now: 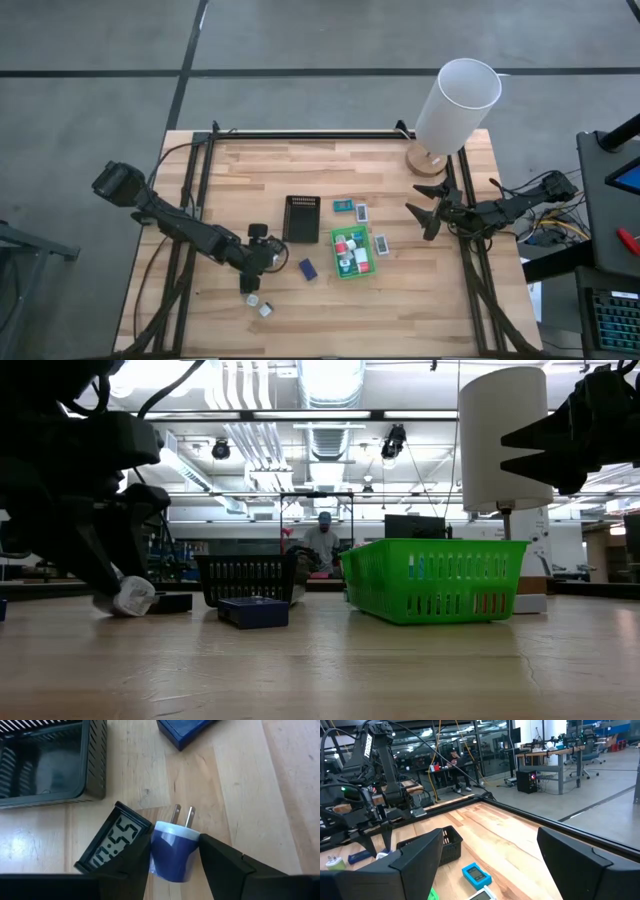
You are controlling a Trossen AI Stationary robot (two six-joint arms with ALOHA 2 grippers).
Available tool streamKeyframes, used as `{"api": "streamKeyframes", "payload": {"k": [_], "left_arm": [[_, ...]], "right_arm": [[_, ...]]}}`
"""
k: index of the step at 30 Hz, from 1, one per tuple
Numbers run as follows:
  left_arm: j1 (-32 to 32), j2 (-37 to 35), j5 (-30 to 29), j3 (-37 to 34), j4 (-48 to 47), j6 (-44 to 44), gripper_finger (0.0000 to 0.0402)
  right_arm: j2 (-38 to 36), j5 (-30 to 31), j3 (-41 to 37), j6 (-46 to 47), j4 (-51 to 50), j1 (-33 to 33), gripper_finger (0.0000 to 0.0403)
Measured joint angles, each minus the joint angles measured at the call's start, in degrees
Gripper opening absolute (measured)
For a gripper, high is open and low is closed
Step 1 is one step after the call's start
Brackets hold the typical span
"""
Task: Pick & Place Office items
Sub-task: Put the violet charger adapter into the green bin
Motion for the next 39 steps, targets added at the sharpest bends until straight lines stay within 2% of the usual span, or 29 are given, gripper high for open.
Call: {"api": "streamKeyframes", "payload": {"k": [5, 15, 23, 29, 39], "left_arm": [[0.04, 0.00, 1.00, -0.07, -0.12, -0.04, 0.0170], [0.04, 0.11, 7.16, -0.26, -0.70, -3.54, 0.0170], [0.00, 0.09, 7.26, -0.74, -0.28, -3.58, 0.0167], [0.00, 0.09, 6.40, -1.25, 0.56, -5.61, 0.0127], [0.00, 0.00, 5.96, -1.92, 2.16, -6.53, 0.0128]], "right_arm": [[0.00, 0.02, 0.00, 0.01, -0.01, -0.01, 0.0320], [0.00, 0.00, 0.00, 0.01, 0.01, 0.02, 0.0325], [0.02, 0.00, 0.00, -0.01, 0.00, 0.01, 0.0318], [0.02, 0.00, 0.00, 0.00, 0.02, 0.02, 0.0325], [0.02, 0.01, 0.00, 0.01, 0.00, 0.02, 0.0321]]}}
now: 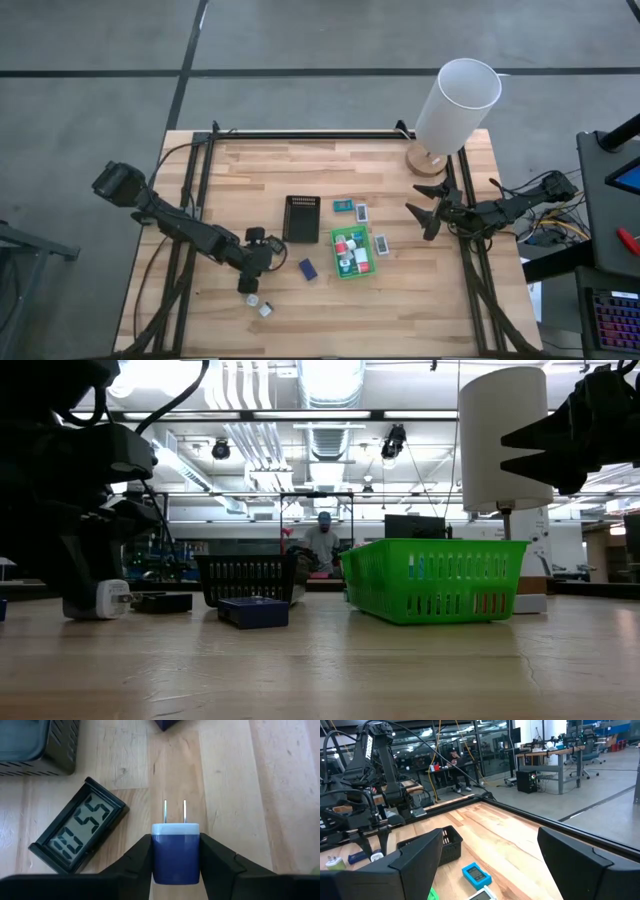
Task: Pick & Place Office items
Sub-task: Put the violet charger adapter into the green bin
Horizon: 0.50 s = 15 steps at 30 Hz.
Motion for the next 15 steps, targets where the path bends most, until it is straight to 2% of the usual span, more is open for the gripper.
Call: {"api": "streamKeyframes", "payload": {"k": [15], "left_arm": [[0.00, 0.00, 0.05, 3.41, 0.65, 0.27, 0.0128]], "right_arm": [[0.00, -0.01, 0.00, -0.02, 0.01, -0.02, 0.0327]]}}
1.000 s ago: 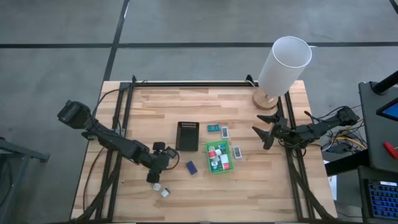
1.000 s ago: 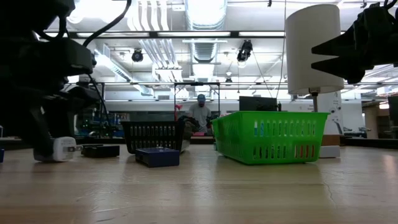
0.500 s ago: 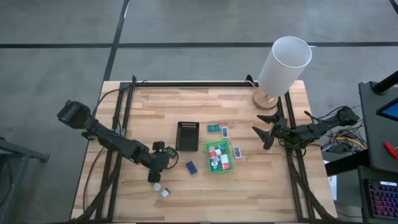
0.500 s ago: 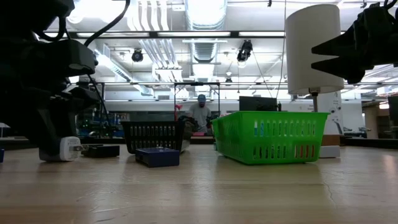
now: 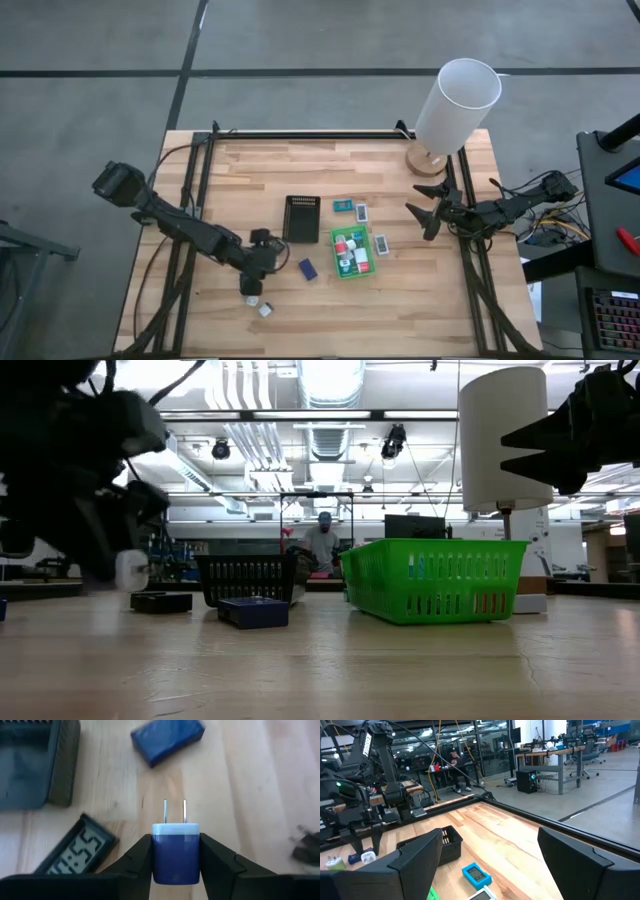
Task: Pick & Place Office items
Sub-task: Put the violet charger adapter into the green bin
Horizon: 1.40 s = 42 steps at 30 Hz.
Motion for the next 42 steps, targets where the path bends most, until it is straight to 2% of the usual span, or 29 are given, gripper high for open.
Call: {"api": "streamKeyframes", "payload": {"k": [9, 14, 26, 34, 42], "left_arm": [[0.67, -0.02, -2.98, 9.11, -3.98, 1.93, 0.0128], [1.61, -0.08, -4.61, 14.01, -5.31, 6.44, 0.0128], [9.20, 1.45, -2.97, 19.64, -1.23, 13.78, 0.0128], [13.82, 8.11, 3.01, 23.35, 1.90, 16.81, 0.0129], [16.00, 17.82, 6.17, 31.88, 3.29, 20.91, 0.0132]], "right_arm": [[0.00, 0.01, 0.00, 0.01, -0.02, 0.02, 0.0318], [0.00, 0.02, 0.00, 0.02, -0.02, 0.00, 0.0322], [0.00, 0.00, 0.00, 0.02, 0.00, 0.02, 0.0321], [0.00, 0.01, 0.00, 0.02, -0.02, 0.01, 0.0320], [0.00, 0.00, 0.00, 0.02, -0.02, 0.00, 0.0327]]}}
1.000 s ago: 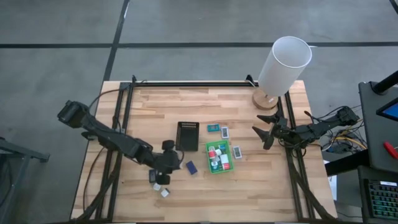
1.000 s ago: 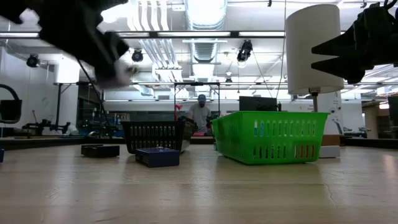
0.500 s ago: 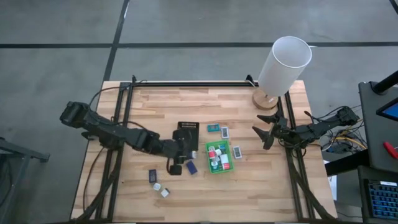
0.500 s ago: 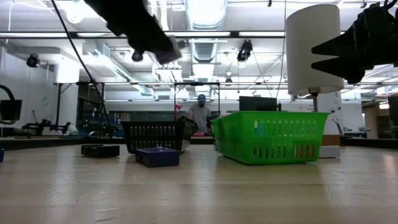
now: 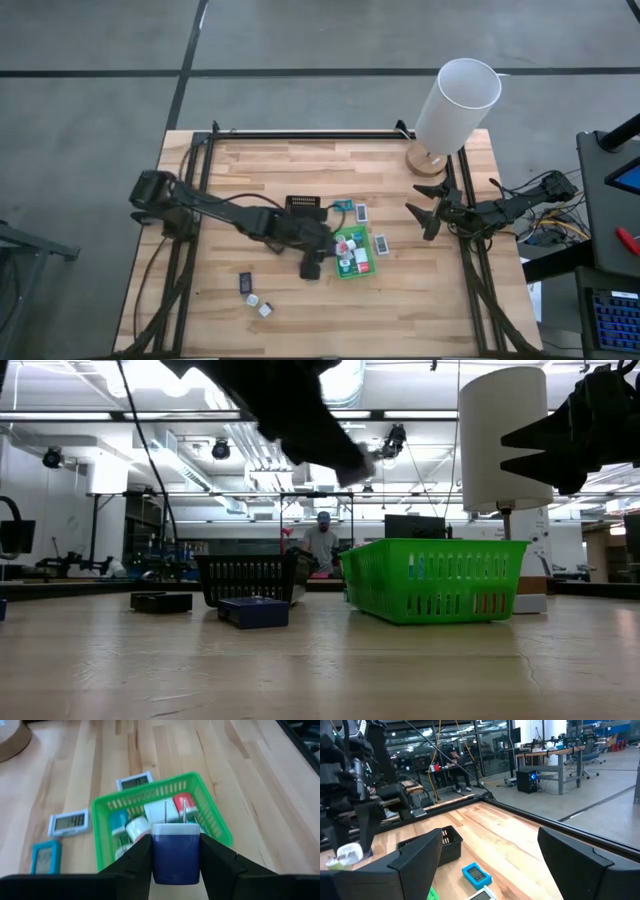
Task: Pick & Place Office items
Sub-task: Put the violet charger adapter into the green bin
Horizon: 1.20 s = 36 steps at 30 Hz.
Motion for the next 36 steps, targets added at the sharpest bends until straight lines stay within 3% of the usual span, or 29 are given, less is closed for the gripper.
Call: {"api": "streamKeyframes", "payload": {"k": [8, 27, 36], "left_arm": [[1.59, 7.97, 0.43, 7.46, -1.84, 1.47, 0.0133], [3.59, 13.35, 0.65, 7.98, 2.21, 2.03, 0.0139], [3.72, 13.37, 1.07, 7.94, 2.16, 2.01, 0.0190]], "right_arm": [[0.00, 0.02, 0.00, 0.00, 0.01, 0.00, 0.0318], [-0.02, 0.00, 0.00, 0.00, 0.01, 0.00, 0.0318], [-0.02, 0.00, 0.00, 0.00, 0.00, 0.00, 0.0325]]}}
